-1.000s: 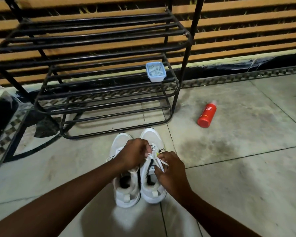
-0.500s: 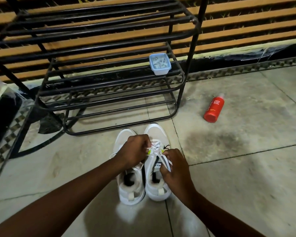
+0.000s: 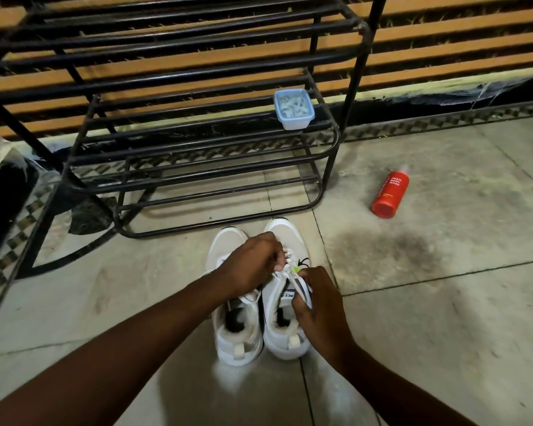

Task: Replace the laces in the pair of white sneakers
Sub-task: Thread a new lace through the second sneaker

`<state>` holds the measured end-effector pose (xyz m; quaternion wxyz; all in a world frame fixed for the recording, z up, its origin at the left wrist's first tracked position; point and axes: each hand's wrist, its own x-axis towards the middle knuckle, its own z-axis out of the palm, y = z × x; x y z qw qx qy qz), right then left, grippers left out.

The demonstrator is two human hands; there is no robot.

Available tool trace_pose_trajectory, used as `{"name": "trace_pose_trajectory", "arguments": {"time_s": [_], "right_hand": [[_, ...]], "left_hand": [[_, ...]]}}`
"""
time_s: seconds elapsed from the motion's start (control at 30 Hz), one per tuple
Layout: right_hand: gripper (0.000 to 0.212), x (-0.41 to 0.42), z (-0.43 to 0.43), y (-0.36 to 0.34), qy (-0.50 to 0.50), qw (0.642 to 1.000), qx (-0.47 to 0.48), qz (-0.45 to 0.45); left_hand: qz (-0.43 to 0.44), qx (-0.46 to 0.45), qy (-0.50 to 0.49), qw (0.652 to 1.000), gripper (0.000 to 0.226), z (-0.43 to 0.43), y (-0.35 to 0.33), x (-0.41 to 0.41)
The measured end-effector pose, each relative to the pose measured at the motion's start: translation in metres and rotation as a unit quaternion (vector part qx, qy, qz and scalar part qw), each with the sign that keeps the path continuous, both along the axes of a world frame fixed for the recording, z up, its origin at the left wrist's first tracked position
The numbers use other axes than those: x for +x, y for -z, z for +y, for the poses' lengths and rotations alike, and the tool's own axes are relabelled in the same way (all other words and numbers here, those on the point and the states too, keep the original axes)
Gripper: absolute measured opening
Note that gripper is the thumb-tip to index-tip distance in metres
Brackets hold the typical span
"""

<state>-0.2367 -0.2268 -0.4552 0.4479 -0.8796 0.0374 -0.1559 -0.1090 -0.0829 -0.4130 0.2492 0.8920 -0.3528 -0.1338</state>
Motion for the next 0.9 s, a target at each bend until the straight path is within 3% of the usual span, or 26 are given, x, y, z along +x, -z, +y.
{"name": "trace_pose_trajectory", "arguments": {"time_s": [0.13, 0.23, 0.33, 0.57, 0.67, 0.8, 0.9], "right_hand": [[0.034, -0.001, 0.002, 0.000, 0.011, 1.000, -0.002, 0.006], [0.033, -0.003, 0.003, -0.001, 0.004, 1.000, -0.014, 0.001], [0.027, -0.003, 0.005, -0.002, 0.007, 0.999, -0.032, 0.005], [0.019, -0.002, 0.009, -0.003, 0.010, 0.998, -0.048, 0.027], [0.017, -0.002, 0.008, -0.003, 0.009, 0.998, -0.051, 0.040], [0.019, -0.003, 0.009, -0.003, 0.010, 0.998, -0.053, 0.041], [0.020, -0.002, 0.009, -0.003, 0.012, 0.998, -0.056, 0.039]], "left_hand": [[-0.065, 0.099, 0.093, 0.989, 0.023, -0.002, -0.002, 0.002], [-0.151, 0.190, 0.162, 0.957, 0.024, -0.006, -0.006, 0.004], [-0.161, 0.227, 0.185, 0.943, 0.030, -0.009, -0.010, 0.006], [-0.117, 0.193, 0.143, 0.964, 0.030, -0.014, -0.020, 0.000], [-0.025, 0.098, 0.056, 0.993, 0.023, -0.009, -0.023, 0.003], [0.063, 0.012, -0.042, 0.997, 0.031, -0.003, -0.021, 0.014], [0.047, 0.057, -0.009, 0.997, 0.031, 0.000, -0.015, 0.012]]}}
